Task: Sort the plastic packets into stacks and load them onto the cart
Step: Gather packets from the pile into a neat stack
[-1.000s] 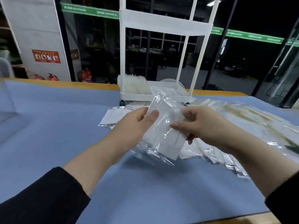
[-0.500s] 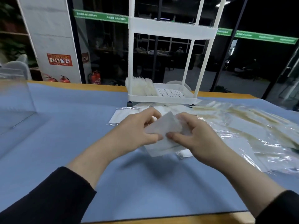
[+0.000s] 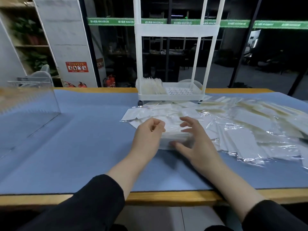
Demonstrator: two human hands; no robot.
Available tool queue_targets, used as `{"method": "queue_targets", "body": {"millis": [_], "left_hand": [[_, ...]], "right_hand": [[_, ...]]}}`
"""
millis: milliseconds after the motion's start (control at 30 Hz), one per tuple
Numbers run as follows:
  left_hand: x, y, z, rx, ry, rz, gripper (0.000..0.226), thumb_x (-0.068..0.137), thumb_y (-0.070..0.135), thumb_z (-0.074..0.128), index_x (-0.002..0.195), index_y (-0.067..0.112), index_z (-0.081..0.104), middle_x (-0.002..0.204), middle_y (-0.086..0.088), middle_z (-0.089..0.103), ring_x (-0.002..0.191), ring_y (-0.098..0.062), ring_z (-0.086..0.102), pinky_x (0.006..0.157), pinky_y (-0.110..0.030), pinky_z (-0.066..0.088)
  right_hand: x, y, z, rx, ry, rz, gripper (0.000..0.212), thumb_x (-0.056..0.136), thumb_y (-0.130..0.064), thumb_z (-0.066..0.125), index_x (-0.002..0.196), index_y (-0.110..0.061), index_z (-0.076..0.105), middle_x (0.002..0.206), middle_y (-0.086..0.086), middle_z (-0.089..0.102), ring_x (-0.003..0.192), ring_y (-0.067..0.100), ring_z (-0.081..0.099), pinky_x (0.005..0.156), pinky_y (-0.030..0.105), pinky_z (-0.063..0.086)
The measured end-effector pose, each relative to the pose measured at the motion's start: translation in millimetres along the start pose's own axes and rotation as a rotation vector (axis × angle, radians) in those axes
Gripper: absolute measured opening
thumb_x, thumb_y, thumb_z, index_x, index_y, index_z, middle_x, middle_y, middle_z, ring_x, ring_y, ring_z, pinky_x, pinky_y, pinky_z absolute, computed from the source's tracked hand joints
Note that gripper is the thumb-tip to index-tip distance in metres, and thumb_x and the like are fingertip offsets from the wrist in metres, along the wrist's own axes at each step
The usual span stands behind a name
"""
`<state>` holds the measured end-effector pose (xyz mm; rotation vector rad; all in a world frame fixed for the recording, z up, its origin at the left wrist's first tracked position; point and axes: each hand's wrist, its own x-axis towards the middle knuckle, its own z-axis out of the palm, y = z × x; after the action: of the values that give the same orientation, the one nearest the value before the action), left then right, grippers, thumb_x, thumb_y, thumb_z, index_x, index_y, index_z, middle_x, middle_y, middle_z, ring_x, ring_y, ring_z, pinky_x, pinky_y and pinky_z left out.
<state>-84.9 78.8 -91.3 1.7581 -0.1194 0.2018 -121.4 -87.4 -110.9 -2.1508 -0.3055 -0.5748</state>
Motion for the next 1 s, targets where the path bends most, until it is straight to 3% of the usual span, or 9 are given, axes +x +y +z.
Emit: {"method": "queue_targets", "body": {"millis": [67,167,367,533,600,667,733,867,1000], "left_hand": [[-4,4,8,-0.047,0.042,0.018,0.016,0.101,0.029,0.060,0.090,0.021,0.069,0.087,0.006,0.073,0.077,-0.002,0.060,0.065,-0.009,0.040],[-5,10,16,-0.133,0.166,-0.025,0.013,0.100,0.025,0.059,0.089,0.024,0.067,0.084,0.008,0.070,0.075,-0.001,0.058,0.065,-0.015,0.041],[-5,9,22,-0.098,0.091,-0.054,0.011,0.099,0.026,0.062,0.091,0.023,0.068,0.089,0.007,0.066,0.080,-0.008,0.055,0.067,-0.018,0.041],[-8,17,6,0.120,-0.185,0.086,0.018,0.100,0.039,0.060,0.102,0.026,0.072,0.097,0.015,0.067,0.082,0.004,0.056,0.069,-0.008,0.041],[-7,26,-5,0.301,-0.388,0.163,0.019,0.093,0.032,0.073,0.111,0.032,0.068,0.106,0.018,0.066,0.094,0.004,0.059,0.073,-0.002,0.041],[-5,31,-1,0.445,-0.477,0.227,0.020,0.088,0.021,0.077,0.101,0.032,0.068,0.092,0.019,0.068,0.082,0.003,0.059,0.069,-0.005,0.041],[-5,33,12,0.435,-0.418,0.261,0.010,0.086,0.016,0.075,0.084,0.022,0.068,0.069,0.009,0.062,0.061,-0.005,0.050,0.056,-0.015,0.037],[5,25,34,0.277,-0.184,0.245,0.012,0.087,0.022,0.074,0.089,0.012,0.067,0.066,-0.006,0.058,0.058,-0.015,0.044,0.054,-0.027,0.034],[9,11,45,0.231,-0.060,0.230,0.022,0.089,0.032,0.072,0.108,0.023,0.067,0.091,-0.001,0.071,0.085,-0.023,0.064,0.079,-0.039,0.054]], "right_hand": [[-1,1,1,-0.007,0.000,-0.015,0.069,0.082,-0.029,0.078,0.132,-0.051,0.035,0.125,-0.019,0.050,0.116,0.005,0.052,0.099,0.032,0.046],[-2,0,-2,0.011,0.097,-0.086,0.070,0.082,-0.018,0.077,0.129,-0.048,0.034,0.130,-0.015,0.043,0.117,0.006,0.052,0.098,0.020,0.042],[-1,3,-6,-0.163,-0.020,-0.085,0.035,0.085,-0.009,0.068,0.118,-0.015,0.062,0.111,-0.010,0.049,0.102,0.001,0.046,0.092,0.020,0.039],[-5,-2,-28,-0.118,-0.058,-0.042,0.041,0.085,-0.006,0.066,0.120,-0.025,0.058,0.114,-0.016,0.056,0.106,-0.003,0.049,0.088,0.003,0.032],[-4,-5,-44,-0.096,-0.079,-0.015,0.044,0.086,-0.007,0.065,0.117,-0.035,0.054,0.116,-0.017,0.058,0.105,-0.007,0.050,0.087,0.004,0.034],[-3,-6,-59,-0.117,-0.104,-0.005,0.045,0.087,-0.006,0.064,0.117,-0.039,0.052,0.114,-0.017,0.059,0.101,-0.007,0.050,0.085,0.003,0.035],[-4,-7,-74,-0.120,-0.064,-0.001,0.043,0.090,-0.013,0.067,0.122,-0.037,0.052,0.116,-0.016,0.058,0.106,-0.007,0.051,0.087,0.005,0.035],[-8,5,-118,-0.283,0.260,0.134,0.055,0.092,-0.045,0.065,0.140,-0.028,0.047,0.127,-0.011,0.054,0.117,0.008,0.051,0.098,0.024,0.042],[-28,27,-128,-0.735,-0.132,0.404,0.083,0.081,-0.071,0.062,0.143,-0.018,0.041,0.143,0.004,0.045,0.132,0.026,0.040,0.105,0.036,0.036]]}}
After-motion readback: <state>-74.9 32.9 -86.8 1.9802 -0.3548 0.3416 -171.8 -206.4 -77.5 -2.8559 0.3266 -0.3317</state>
